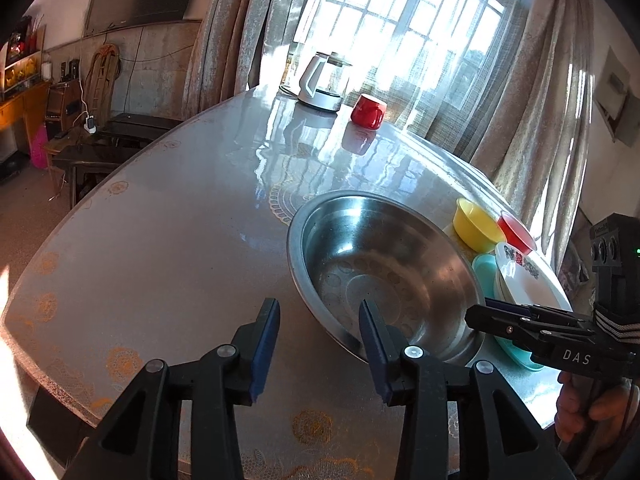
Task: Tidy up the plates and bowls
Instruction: 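Move the right gripper past the steel bowl toward the yellow bowl, then grasp the rim of the yellow bowl with the right gripper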
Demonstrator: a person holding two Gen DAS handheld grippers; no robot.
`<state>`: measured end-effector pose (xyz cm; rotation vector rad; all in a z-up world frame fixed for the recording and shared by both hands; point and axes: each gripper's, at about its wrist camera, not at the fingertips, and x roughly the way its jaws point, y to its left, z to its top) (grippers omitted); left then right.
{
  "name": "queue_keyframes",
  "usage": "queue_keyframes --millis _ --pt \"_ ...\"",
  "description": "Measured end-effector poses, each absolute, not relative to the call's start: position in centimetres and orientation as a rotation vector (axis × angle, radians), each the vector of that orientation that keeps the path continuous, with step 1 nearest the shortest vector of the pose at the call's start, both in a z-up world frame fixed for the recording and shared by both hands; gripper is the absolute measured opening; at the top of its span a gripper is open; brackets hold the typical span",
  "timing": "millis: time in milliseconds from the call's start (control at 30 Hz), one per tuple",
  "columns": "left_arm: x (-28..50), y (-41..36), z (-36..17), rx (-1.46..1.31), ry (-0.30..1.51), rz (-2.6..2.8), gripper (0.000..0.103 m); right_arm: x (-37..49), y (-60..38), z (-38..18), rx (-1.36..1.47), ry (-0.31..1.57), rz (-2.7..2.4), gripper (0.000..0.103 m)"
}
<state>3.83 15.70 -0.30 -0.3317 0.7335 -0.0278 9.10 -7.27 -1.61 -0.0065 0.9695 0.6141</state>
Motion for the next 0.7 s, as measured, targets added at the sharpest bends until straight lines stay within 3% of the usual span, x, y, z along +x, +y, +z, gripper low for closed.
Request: queue_keyframes --millis 167,700 --pt "4.5 15.6 1.3 -0.316 0.694 -0.014 0.050 8.7 -8.9 -0.7 0.037 0.937 0.629 0.039" --pt "12.0 7.7 3.5 -0.188 0.760 -0.141 0.050 13.0 -20.8 1.4 0.355 0.865 0.412 0.039"
